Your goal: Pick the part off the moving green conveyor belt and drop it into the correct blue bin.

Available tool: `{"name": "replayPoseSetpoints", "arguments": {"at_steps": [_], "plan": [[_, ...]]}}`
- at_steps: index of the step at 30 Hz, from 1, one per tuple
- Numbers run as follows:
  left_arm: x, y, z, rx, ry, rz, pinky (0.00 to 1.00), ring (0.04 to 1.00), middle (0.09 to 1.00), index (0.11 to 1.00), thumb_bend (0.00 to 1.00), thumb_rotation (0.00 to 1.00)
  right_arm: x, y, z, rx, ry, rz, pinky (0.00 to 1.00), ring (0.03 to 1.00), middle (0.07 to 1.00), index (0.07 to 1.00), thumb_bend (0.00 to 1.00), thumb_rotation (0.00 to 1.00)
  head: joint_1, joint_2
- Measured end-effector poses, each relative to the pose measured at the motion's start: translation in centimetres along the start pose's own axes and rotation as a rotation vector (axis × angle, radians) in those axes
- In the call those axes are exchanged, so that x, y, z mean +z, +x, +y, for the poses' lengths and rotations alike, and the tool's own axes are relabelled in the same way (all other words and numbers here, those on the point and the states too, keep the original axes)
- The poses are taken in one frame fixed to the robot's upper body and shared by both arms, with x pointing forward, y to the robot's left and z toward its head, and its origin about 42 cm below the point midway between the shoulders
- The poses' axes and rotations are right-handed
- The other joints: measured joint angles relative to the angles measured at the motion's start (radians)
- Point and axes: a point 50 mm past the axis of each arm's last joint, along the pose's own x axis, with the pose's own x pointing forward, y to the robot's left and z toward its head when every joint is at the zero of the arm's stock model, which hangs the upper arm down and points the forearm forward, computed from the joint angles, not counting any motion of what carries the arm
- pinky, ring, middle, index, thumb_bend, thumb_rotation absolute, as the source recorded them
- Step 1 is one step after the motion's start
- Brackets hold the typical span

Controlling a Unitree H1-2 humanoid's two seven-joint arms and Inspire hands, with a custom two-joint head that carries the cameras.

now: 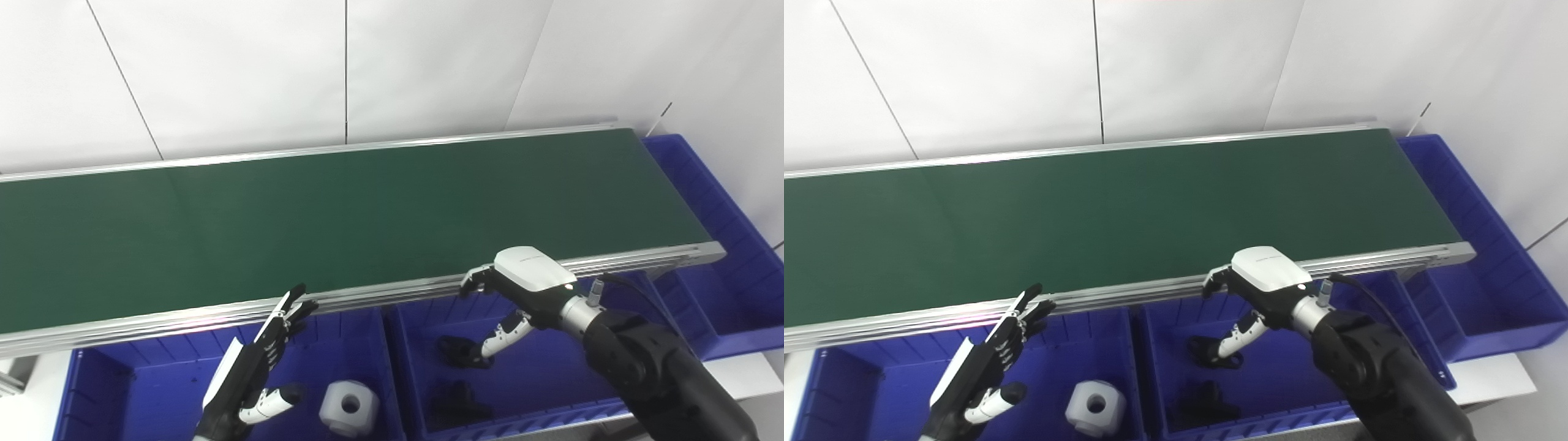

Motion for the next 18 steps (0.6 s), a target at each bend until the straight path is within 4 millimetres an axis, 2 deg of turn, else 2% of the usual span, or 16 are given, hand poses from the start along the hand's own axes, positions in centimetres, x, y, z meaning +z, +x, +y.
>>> {"name": "replayPoseSetpoints", "arguments": {"at_steps": [2,5,7,12,18], "plan": [[-0.2,0.1,-0.2,-0.001,-0.004,0.004,0.93,0.934,0.914,0.969,0.99,0.77,0.2,-0.1,0.2,-0.009,0.010,-0.004,0.61,0.744,0.802,0.800,1.00,0.81,0.000,0.000],[-0.1,0.3,-0.6,-0.003,-0.008,-0.006,0.93,0.939,0.921,0.970,0.98,0.77,0.9,-0.1,0.6,-0.055,0.037,-0.041,0.58,0.701,0.765,0.776,0.99,0.82,0.040,-0.009],[0.0,0.5,-0.9,-0.003,-0.004,-0.015,0.92,0.939,0.926,0.971,0.98,0.77,1.6,-0.2,0.9,-0.113,0.085,-0.089,0.56,0.682,0.753,0.764,0.96,0.82,0.081,-0.015],[-0.6,0.6,-1.4,-0.001,-0.005,-0.007,0.94,0.949,0.930,0.978,0.99,0.77,2.5,-0.5,1.7,-0.226,0.221,-0.164,0.57,0.695,0.770,0.765,0.89,0.87,0.114,-0.026],[-0.8,0.7,-1.9,-0.001,-0.001,-0.006,0.95,0.944,0.929,0.983,0.99,0.77,3.8,-0.6,4.5,-0.352,0.481,-0.229,0.57,0.691,0.768,0.764,0.84,0.90,0.128,-0.045]]}}
